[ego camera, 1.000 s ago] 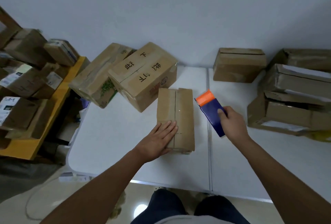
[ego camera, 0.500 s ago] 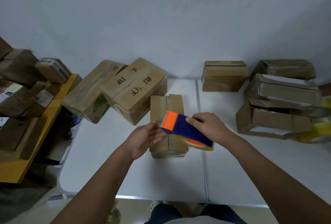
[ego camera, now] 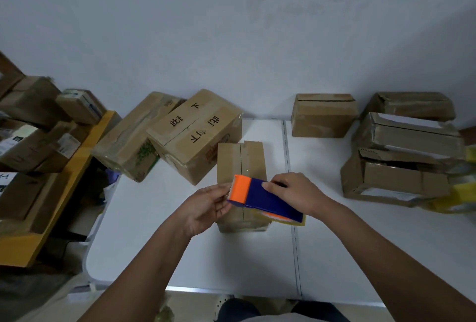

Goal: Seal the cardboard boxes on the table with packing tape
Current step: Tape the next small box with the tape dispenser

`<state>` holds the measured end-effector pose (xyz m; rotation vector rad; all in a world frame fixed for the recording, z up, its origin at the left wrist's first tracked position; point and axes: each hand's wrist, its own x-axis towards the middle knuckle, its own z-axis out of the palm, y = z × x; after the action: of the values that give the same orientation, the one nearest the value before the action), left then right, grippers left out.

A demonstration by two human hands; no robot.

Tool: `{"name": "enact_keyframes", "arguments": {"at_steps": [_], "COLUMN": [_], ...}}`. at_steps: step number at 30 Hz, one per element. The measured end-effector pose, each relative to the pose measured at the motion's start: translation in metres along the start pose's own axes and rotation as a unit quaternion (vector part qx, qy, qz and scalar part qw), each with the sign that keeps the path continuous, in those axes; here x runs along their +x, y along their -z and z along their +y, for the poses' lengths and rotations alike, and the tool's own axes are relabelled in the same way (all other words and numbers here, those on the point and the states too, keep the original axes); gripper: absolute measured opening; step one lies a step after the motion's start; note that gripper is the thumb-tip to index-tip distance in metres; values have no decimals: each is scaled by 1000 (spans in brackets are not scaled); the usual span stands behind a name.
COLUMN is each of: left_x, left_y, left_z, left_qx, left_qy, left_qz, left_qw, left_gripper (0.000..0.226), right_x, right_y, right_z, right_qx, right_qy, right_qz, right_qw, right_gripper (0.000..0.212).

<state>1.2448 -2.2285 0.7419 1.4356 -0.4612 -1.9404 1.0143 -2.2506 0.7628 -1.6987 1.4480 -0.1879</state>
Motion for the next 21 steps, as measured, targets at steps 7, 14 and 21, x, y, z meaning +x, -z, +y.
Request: {"name": "enact_keyframes", "arguments": {"at_steps": [7,14,21], "left_x": [0,3,-1], "left_y": [-4,-4,-3], "left_z": [-4,-20,-19], "left_qx": [52,159,146], "left_qy": [-24,-106,-139], "left_qz": [30,114,143], "left_qw": [998,975,969], "left_gripper": [15,28,23], "right_x": [-1,-2,1], "right_y": [-1,4,5], "right_z": [-2,-7,-11], "right_qx": [10,-7,-44], "right_qy": [-10,-11,-5], "right_qz": [-30,-59,-88], "right_qw": [999,998,995], "right_gripper": [31,37,49]}}
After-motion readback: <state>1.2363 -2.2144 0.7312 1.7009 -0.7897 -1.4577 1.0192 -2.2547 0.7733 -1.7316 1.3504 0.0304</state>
